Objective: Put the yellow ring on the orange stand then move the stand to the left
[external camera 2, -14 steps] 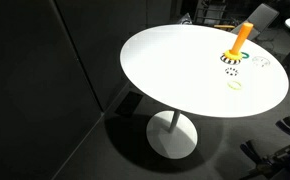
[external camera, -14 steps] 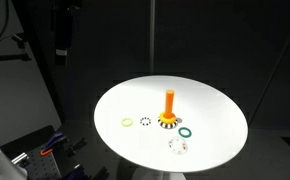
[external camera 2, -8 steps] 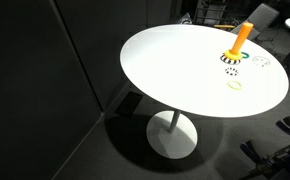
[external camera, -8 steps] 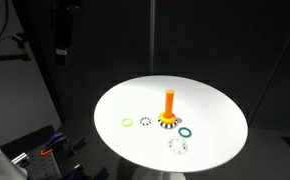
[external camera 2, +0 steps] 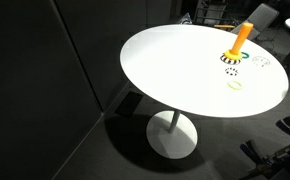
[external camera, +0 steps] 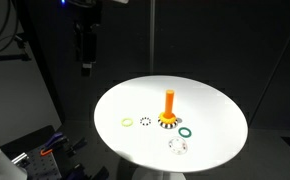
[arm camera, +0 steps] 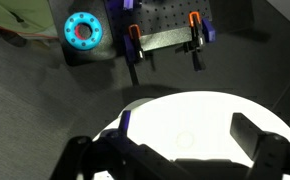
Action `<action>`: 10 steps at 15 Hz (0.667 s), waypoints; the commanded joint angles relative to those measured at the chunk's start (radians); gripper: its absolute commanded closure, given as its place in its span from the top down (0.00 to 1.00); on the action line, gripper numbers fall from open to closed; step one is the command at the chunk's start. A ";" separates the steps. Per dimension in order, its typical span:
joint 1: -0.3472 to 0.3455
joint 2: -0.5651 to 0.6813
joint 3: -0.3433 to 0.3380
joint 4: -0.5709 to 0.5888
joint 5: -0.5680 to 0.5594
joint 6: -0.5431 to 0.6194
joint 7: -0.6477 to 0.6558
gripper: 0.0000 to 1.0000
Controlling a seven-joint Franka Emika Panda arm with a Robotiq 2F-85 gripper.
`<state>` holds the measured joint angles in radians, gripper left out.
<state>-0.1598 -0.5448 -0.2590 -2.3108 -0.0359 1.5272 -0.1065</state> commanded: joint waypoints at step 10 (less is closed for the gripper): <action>0.033 0.185 0.132 -0.074 0.053 0.455 0.114 1.00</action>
<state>-0.1363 -0.3881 -0.1531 -2.3772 0.0128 1.9108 -0.0339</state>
